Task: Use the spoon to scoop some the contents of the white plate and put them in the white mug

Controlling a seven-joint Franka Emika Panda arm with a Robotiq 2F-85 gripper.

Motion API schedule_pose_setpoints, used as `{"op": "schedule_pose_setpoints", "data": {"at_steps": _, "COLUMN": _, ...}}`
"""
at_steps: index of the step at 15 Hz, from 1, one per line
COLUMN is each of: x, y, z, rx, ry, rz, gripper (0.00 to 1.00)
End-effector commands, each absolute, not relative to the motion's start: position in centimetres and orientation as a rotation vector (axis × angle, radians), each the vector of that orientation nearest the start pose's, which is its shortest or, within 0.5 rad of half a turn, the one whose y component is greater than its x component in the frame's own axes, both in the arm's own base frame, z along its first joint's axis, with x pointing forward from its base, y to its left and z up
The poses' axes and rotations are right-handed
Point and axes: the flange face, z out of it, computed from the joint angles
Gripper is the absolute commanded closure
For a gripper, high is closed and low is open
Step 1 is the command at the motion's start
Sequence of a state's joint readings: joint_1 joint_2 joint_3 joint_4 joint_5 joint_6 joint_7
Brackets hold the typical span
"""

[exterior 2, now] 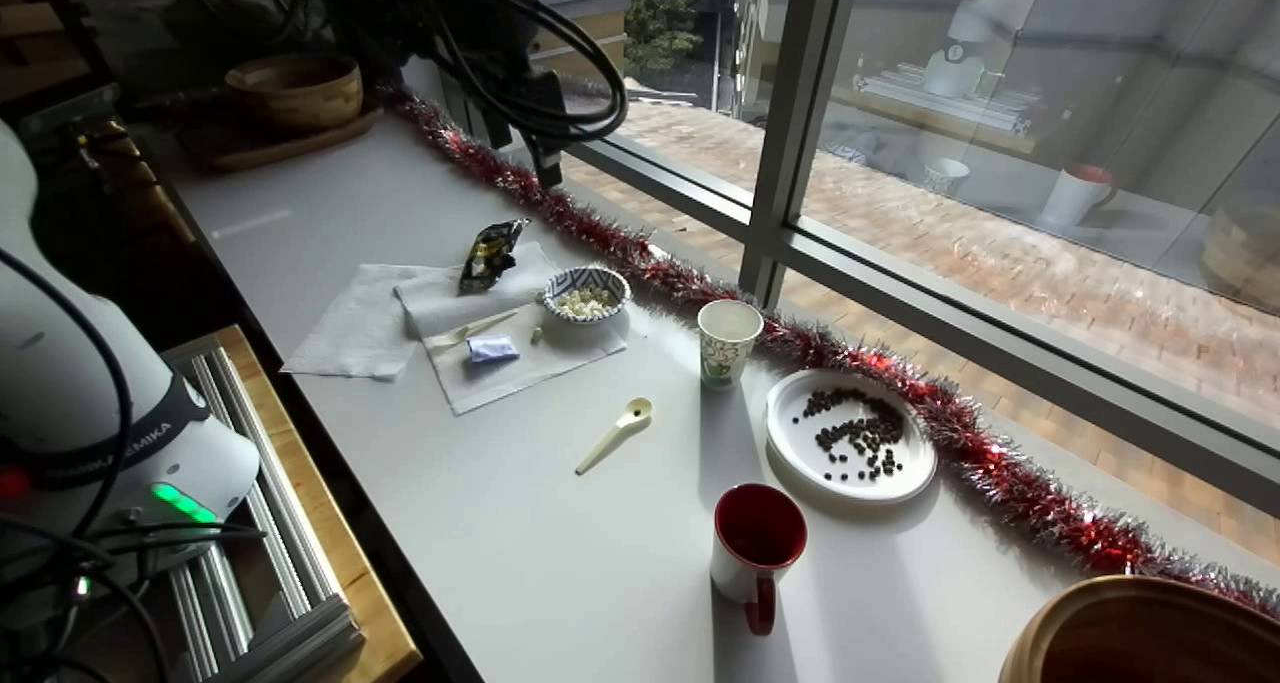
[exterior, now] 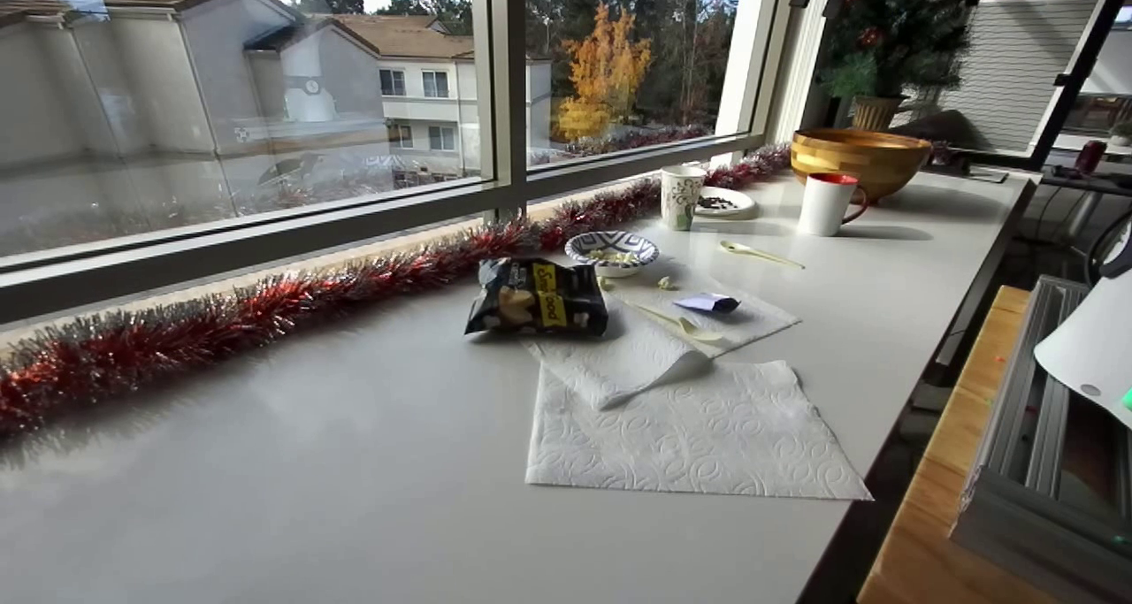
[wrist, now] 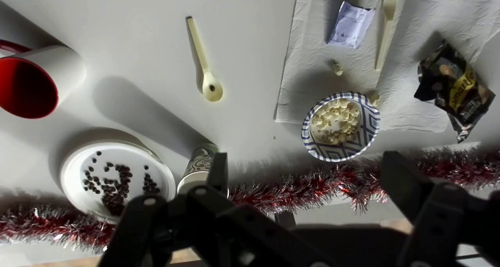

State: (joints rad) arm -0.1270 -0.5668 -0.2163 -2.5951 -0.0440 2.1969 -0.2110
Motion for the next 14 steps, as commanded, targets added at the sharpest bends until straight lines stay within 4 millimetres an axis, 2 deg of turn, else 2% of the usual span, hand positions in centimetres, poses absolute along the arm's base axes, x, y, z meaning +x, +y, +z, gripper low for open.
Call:
{"op": "schedule_pose_setpoints", "data": {"at_steps": 1, "x": 32.9, "y": -12.4, "z": 41.0, "rx": -3.086, "ry": 0.057, "rz": -0.507, "gripper": 0.0}}
{"op": "schedule_pose_setpoints", "data": {"at_steps": 2, "x": 32.3, "y": -12.3, "z": 39.9, "rx": -3.074, "ry": 0.039, "rz": -0.561, "gripper": 0.0}}
{"op": "schedule_pose_setpoints", "data": {"at_steps": 3, "x": 35.2, "y": -14.2, "z": 41.3, "rx": -3.074, "ry": 0.0, "rz": -0.584, "gripper": 0.0}}
{"op": "schedule_pose_setpoints", "data": {"at_steps": 4, "x": 35.1, "y": -14.4, "z": 39.6, "rx": -3.07, "ry": -0.004, "rz": -0.617, "gripper": 0.0}}
{"op": "schedule_pose_setpoints", "data": {"at_steps": 6, "x": 35.4, "y": -16.1, "z": 38.3, "rx": -3.077, "ry": 0.0, "rz": -0.663, "gripper": 0.0}}
{"op": "schedule_pose_setpoints", "data": {"at_steps": 9, "x": 35.8, "y": -18.0, "z": 35.2, "rx": -3.083, "ry": 0.01, "rz": -0.671, "gripper": 0.0}}
{"op": "schedule_pose_setpoints", "data": {"at_steps": 14, "x": 36.9, "y": -17.3, "z": 30.1, "rx": -3.087, "ry": -0.123, "rz": -0.619, "gripper": 0.0}}
